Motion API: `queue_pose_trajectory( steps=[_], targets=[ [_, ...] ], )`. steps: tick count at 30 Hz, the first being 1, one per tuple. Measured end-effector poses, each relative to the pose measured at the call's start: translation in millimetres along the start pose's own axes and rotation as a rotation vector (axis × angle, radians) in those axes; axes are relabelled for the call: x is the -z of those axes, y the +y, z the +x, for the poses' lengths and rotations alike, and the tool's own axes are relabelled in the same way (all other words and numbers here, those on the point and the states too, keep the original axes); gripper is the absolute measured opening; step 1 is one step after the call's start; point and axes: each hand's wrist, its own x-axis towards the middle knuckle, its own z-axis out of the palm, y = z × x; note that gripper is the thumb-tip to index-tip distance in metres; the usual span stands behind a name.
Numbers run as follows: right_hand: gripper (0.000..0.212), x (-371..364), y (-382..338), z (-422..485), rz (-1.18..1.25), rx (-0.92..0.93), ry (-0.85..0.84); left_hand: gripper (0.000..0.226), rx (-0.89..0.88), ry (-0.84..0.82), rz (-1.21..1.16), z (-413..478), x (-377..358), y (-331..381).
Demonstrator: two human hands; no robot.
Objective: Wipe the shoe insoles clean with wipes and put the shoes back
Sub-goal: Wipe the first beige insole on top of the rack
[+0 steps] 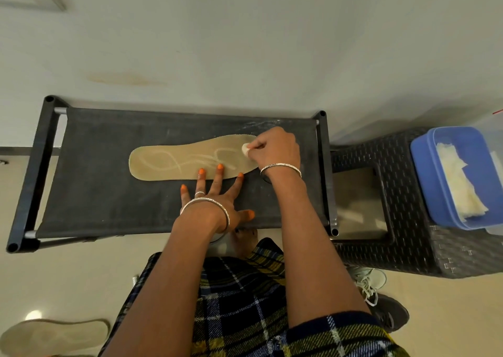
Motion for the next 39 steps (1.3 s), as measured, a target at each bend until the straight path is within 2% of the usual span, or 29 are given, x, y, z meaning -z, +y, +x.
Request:
queue_pose_trajectory(
  steps=[2,3,6,8,10,12,14,19,21,24,25,26,29,31,33,36,39],
  targets=[
    [0.011,-1,-4,-2,-0.011,0.013,-0.15,0.086,0.0,0.001,-0.001,0,0,1],
    [0.01,-1,-5,-3,0.004,0.004,-0.141,0.086,-0.001,0.002,0.0,0,0,1],
    [0.011,0,-4,-4,0.04,-0.034,0.086,0.086,-0.006,0.006,0.003,0,1,0],
    [0.011,-1,-4,-4,0.013,-0.037,0.165,0.085,-0.009,0.005,0.004,0,1,0],
    [0.01,-1,-5,-1,-0.009,-0.027,0.081,0.085,-0.008,0.004,0.001,0,1,0],
    [0.008,-2,-6,1,-0.033,-0.029,-0.097,0.085,-0.004,0.005,-0.002,0,0,0],
    [0.006,-4,-6,1,-0.031,-0.044,-0.14,0.085,-0.005,0.008,-0.006,0,0,1],
    [0.004,-3,0,-2,0.056,-0.092,0.206,0.085,-0.005,0.007,-0.004,0,0,0],
    [0.006,0,3,1,0.056,-0.081,0.15,0.084,-0.006,0.003,-0.002,0,0,-1],
    [0.011,6,3,1,0.026,-0.042,-0.111,0.084,-0.012,-0.001,-0.006,0,1,-1],
    [0.012,7,3,0,0.028,-0.042,-0.152,0.084,-0.013,-0.001,-0.007,-1,1,0],
    [0.012,7,4,0,0.031,-0.046,-0.138,0.084,-0.013,0.0,-0.009,0,1,0],
    [0.01,6,6,1,0.061,-0.105,0.093,0.084,-0.012,-0.001,-0.007,0,1,-1],
    [0.011,7,9,1,0.1,-0.142,0.182,0.084,-0.012,-0.002,-0.006,0,1,-1],
    [0.014,8,12,4,0.127,-0.123,0.127,0.084,-0.011,-0.002,-0.008,0,1,-1],
    [0.019,5,2,0,0.134,-0.033,-0.04,0.083,-0.014,0.002,-0.006,-1,2,-1],
    [0.017,-3,-4,0,0.092,0.002,-0.028,0.082,-0.016,0.005,-0.011,-2,2,0]
  ],
)
